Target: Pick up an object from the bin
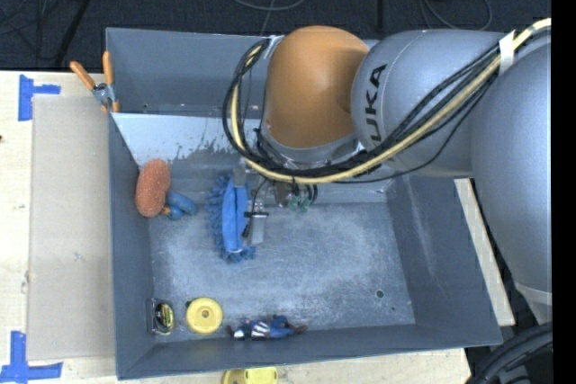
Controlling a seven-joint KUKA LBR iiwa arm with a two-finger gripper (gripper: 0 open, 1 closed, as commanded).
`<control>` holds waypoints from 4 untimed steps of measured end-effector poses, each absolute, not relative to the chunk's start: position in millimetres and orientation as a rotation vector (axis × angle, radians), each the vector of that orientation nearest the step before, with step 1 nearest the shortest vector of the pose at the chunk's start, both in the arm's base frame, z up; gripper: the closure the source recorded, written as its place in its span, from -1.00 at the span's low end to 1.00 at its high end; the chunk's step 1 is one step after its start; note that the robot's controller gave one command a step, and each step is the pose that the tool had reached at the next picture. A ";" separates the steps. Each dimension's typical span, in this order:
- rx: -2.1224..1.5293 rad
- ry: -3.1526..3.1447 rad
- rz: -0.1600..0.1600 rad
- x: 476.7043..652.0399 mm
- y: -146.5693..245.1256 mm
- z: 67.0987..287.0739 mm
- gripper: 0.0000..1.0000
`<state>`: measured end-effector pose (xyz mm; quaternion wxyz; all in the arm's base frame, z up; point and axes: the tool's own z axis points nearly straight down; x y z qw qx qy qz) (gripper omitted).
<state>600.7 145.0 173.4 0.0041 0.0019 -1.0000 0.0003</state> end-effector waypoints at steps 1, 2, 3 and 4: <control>0.000 -3.141 -0.001 602.5 144.2 178.5 -1.00; 0.315 -3.134 -0.002 608.3 143.1 134.5 -1.00; 0.563 -3.091 -0.001 609.2 145.2 86.7 -1.00; 1.045 -2.964 -0.001 613.2 139.3 121.7 -1.00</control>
Offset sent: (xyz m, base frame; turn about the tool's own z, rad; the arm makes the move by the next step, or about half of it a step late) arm 0.0105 -0.0072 -0.1034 -0.4375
